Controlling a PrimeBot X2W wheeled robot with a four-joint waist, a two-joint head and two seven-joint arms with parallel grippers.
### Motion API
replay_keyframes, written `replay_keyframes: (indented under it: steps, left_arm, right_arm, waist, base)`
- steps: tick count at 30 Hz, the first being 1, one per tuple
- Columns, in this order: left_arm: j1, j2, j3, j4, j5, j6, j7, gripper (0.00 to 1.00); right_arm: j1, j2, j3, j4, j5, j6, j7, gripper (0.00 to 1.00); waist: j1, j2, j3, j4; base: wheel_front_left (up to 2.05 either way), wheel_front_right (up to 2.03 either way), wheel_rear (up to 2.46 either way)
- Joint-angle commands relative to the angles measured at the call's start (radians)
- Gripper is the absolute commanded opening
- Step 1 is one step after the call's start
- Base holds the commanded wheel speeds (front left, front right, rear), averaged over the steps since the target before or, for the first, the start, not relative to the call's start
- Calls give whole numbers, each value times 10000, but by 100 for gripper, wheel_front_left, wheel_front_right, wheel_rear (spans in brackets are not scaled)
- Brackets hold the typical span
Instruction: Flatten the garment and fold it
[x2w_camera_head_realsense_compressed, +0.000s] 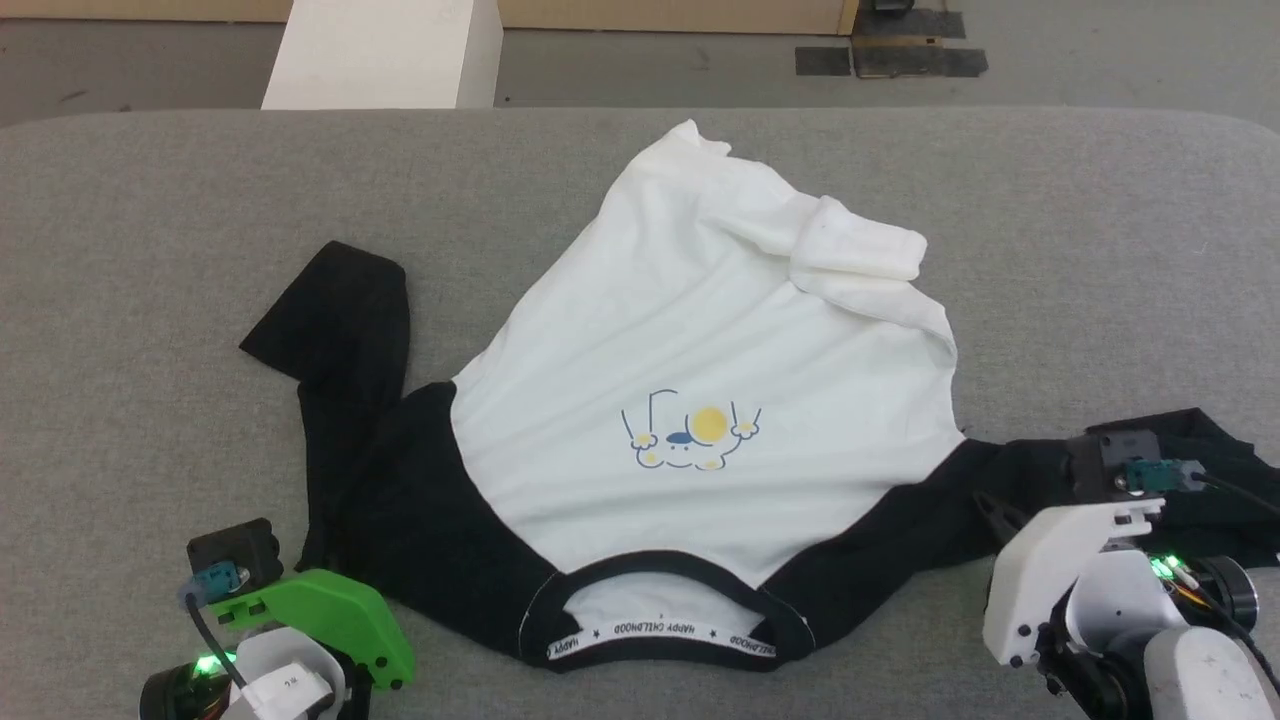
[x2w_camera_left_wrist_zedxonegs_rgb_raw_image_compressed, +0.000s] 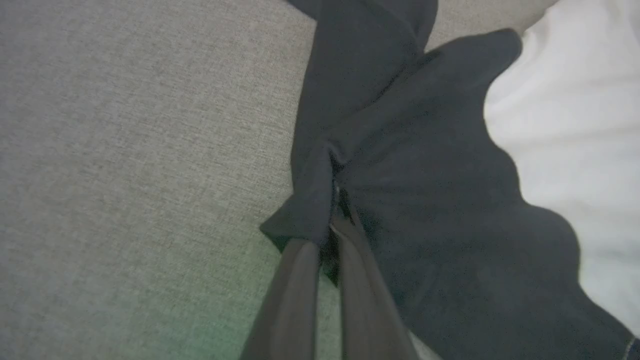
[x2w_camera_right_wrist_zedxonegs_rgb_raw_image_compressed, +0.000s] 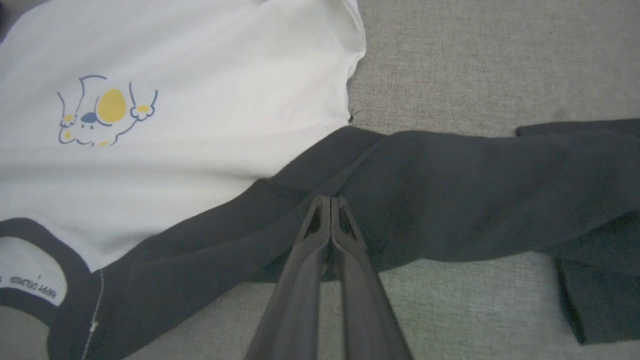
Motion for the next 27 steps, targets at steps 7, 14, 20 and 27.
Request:
replay_keyframes:
  steps: [7, 14, 20, 27]
  left_arm:
    - [95, 84, 80, -7, -158, -108, -191, 0]
    - [386, 108, 243, -510, -425, -207, -364, 0]
    - [157, -242, 558, -1455, -1629, -1030, -520, 0]
    - [-1663, 243, 389, -2628, -2274, -1744, 700, 0]
  right_arm:
    - [1071, 3, -445, -701, 1167, -13, -1163, 0]
    - [2699, 3, -1140, -1708, 1363, -13, -1303, 0]
    - [2288, 3, -1329, -2737, 1240, -13, -1618, 0]
    - [-186, 3, -966, -3520, -26, -13, -982, 0]
  waist:
    - [0, 108, -510, -128]
    - [0, 108, -776, -329]
    - [0, 108, -810, -468]
    - [0, 108, -159, -467]
  base:
    - [0, 0, 0]
    - [0, 0, 0]
    - [0, 0, 0]
    - [0, 0, 0]
